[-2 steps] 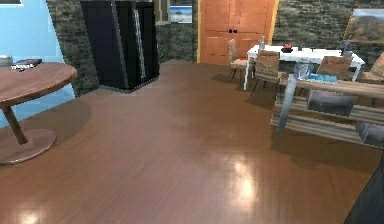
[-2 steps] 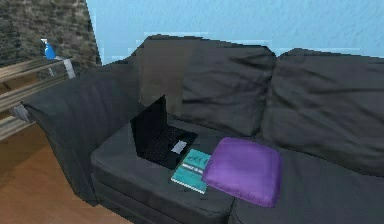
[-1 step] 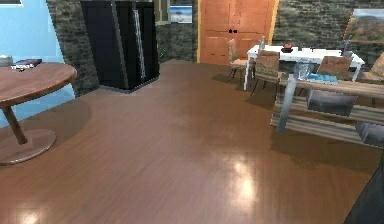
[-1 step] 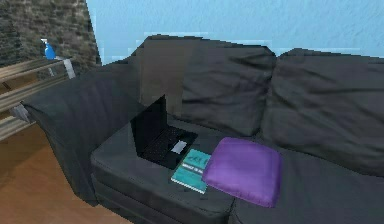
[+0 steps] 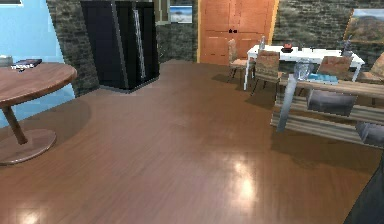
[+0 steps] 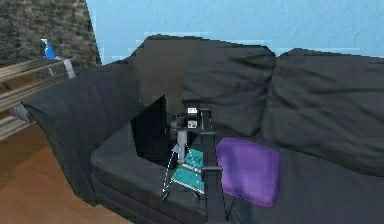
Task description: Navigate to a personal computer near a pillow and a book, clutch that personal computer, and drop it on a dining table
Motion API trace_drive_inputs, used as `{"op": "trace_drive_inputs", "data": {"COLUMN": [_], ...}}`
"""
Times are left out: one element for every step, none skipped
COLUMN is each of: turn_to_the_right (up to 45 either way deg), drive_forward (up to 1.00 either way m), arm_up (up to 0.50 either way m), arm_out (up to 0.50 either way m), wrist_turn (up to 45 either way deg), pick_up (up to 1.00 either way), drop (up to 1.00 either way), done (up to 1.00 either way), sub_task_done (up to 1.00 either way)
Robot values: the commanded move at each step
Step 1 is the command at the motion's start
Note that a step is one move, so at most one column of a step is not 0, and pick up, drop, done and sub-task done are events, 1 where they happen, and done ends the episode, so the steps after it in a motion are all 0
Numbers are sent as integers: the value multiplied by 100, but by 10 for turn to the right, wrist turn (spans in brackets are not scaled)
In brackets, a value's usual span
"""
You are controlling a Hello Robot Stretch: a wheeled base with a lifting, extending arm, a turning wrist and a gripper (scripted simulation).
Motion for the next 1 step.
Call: {"op": "trace_drive_inputs", "data": {"turn_to_the_right": [0], "drive_forward": [0], "arm_up": [0], "arm_out": [0], "wrist_turn": [450], "pick_up": [0], "drop": [0], "done": [0], "sub_task_done": [0]}}
